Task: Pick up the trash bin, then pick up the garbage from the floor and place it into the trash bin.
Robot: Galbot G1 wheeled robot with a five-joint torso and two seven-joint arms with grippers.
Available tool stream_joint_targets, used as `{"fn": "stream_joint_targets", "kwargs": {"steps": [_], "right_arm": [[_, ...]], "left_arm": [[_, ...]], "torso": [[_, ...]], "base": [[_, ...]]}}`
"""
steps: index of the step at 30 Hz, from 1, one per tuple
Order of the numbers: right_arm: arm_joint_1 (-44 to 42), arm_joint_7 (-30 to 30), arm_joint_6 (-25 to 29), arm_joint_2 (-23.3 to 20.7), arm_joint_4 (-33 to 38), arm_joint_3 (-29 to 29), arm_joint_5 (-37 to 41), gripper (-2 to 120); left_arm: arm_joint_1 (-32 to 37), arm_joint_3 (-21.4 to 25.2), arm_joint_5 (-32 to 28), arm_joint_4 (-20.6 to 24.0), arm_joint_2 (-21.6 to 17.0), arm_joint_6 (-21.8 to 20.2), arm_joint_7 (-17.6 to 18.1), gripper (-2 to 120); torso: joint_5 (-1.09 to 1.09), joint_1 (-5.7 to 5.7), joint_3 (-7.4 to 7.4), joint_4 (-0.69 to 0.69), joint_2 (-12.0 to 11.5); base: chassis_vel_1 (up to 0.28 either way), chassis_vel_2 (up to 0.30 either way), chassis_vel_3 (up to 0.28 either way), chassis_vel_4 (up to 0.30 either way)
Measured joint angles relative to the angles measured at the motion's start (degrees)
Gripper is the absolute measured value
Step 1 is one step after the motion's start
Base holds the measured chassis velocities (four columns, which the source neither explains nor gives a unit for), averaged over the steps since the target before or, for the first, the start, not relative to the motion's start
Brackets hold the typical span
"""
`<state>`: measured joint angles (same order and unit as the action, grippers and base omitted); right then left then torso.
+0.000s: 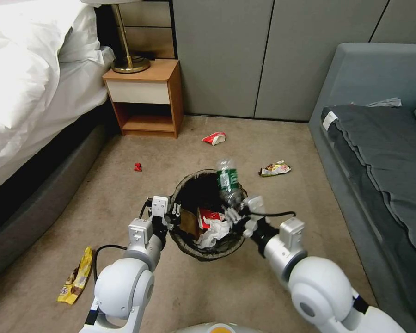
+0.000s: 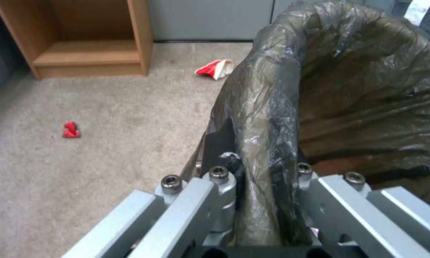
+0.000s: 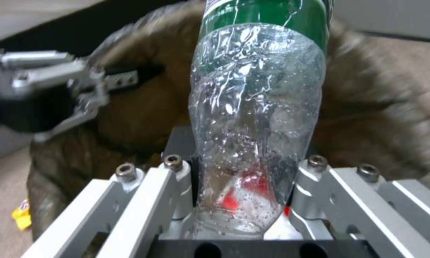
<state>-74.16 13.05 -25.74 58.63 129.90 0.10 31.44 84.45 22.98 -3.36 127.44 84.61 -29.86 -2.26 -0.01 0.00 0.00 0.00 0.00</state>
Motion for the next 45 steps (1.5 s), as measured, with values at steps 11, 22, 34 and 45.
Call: {"fn": "stream_joint_targets", "kwargs": {"steps": [11, 22, 34, 45], "right_arm": [[0.6, 2.0, -0.8, 1.9, -1.4, -4.7, -1.6, 45], [0.0, 2.5, -1.3, 2.3, -0.3, -5.6, -2.3, 85], [-3.6, 2.3, -1.2, 0.2, 5.1, 0.8, -3.0, 100], [-8.7, 4.8, 0.2, -0.4, 13.5, 11.6, -3.8, 100]], "left_arm": [[-0.4, -0.2, -0.5, -0.5, 0.4, -0.4, 0.3, 4], [-0.3, -0.4, -0.5, -0.6, 0.5, -0.4, 0.4, 4], [-0.2, -0.3, -0.5, -0.6, 0.6, -0.4, 0.3, 4], [0.0, 0.0, -0.5, -0.4, 0.5, -0.2, 0.2, 4]], "torso": [[0.0, 0.0, 0.0, 0.0, 0.0], [0.0, 0.0, 0.0, 0.0, 0.0], [0.01, 0.0, 0.0, 0.0, 0.0], [0.01, 0.0, 0.0, 0.0, 0.0]], "base": [[0.0, 0.0, 0.0, 0.0], [0.0, 0.0, 0.0, 0.0], [0.0, 0.0, 0.0, 0.0], [0.0, 0.0, 0.0, 0.0]]}}
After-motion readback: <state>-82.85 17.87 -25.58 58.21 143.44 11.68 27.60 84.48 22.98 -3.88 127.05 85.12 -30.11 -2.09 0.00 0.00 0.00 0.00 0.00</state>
